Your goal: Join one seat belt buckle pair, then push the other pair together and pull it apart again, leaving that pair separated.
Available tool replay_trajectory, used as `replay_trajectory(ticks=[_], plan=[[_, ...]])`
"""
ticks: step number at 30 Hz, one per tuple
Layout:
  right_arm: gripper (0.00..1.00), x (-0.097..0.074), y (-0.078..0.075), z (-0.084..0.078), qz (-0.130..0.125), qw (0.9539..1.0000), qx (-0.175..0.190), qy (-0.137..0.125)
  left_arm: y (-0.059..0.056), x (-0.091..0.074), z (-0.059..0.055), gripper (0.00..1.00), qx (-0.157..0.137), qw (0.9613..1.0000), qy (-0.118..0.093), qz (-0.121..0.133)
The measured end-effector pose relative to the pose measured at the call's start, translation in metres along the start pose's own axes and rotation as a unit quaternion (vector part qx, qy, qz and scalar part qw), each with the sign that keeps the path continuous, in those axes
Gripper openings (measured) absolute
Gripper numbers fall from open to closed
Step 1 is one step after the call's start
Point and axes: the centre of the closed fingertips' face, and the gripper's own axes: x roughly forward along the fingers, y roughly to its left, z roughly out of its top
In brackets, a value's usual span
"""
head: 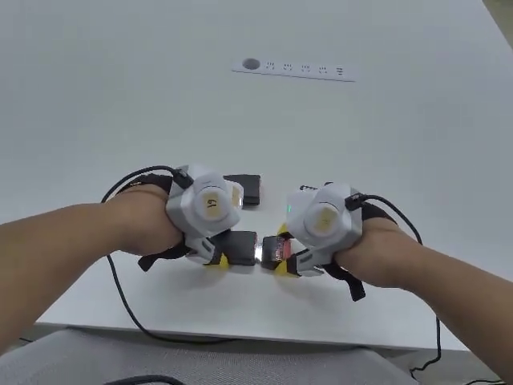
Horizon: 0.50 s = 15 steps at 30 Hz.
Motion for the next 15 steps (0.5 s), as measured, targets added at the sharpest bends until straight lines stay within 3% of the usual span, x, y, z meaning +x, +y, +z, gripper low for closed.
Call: replay_trajectory(ticks=[15], plan=[[0.3,-0.0017,0.0004,0.0016,0.003,1.0,-0.002,0.003,0.0012,-0.0005,-0.0032,0.32,-0.007,1.0,0.0,-0.001]])
